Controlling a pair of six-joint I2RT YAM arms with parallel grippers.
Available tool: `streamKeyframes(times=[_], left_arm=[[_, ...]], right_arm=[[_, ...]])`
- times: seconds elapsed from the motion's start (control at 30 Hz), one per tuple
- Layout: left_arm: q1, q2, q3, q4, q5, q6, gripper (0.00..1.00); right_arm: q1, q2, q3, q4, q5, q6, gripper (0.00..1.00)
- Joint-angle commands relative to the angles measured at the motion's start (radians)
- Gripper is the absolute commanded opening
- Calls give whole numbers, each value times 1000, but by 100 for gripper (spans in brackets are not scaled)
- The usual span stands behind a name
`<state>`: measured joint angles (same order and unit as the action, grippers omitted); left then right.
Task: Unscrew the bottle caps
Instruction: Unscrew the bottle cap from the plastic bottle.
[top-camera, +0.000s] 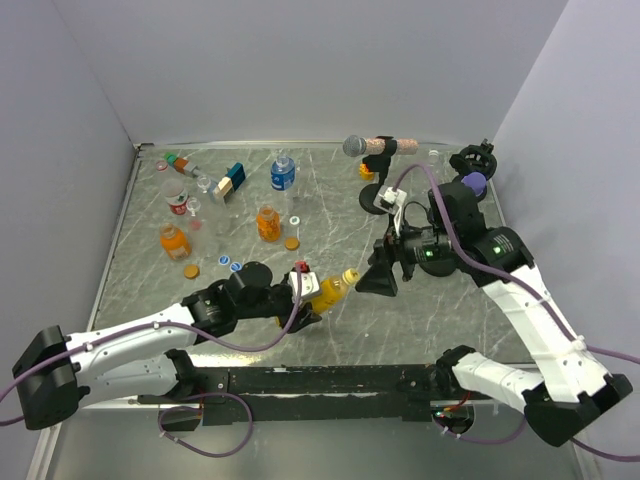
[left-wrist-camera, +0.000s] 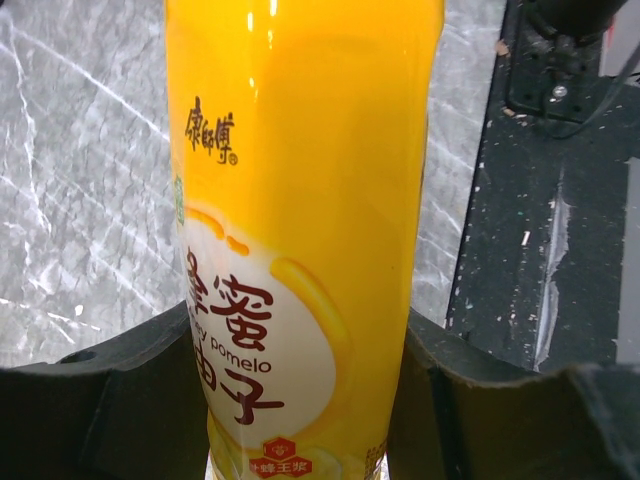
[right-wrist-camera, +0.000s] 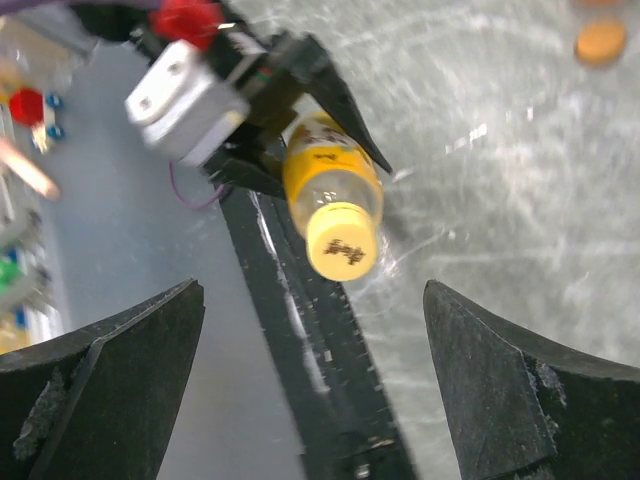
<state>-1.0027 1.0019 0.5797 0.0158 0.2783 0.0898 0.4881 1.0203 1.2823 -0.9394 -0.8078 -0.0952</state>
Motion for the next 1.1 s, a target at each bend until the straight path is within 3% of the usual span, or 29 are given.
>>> streamKeyframes(times=[0.0, 0.3, 0.47, 0.63, 0.8, 0.93, 1.07], left_arm=[[3, 24, 84, 82, -21, -19, 25], [3, 69, 111, 92, -22, -25, 25], [3, 79, 112, 92, -19, -22, 25], [3, 84, 111, 90, -19, -19, 25], [3, 72, 106, 78, -25, -13, 25], [3, 43, 92, 69, -5, -1, 26], [6, 15, 72, 50, 54, 13, 26]], right_arm=[[-13, 41, 8, -18, 56, 143, 94], [-13, 138, 35, -45, 71, 138, 75], [-13, 156, 48, -45, 50, 126, 59], [-13, 162, 58, -50, 7, 104, 34], [-9, 181, 95, -85, -62, 13, 20], [12, 205, 152, -153, -125, -171, 11], [67, 238, 230, -390, -237, -721, 11]])
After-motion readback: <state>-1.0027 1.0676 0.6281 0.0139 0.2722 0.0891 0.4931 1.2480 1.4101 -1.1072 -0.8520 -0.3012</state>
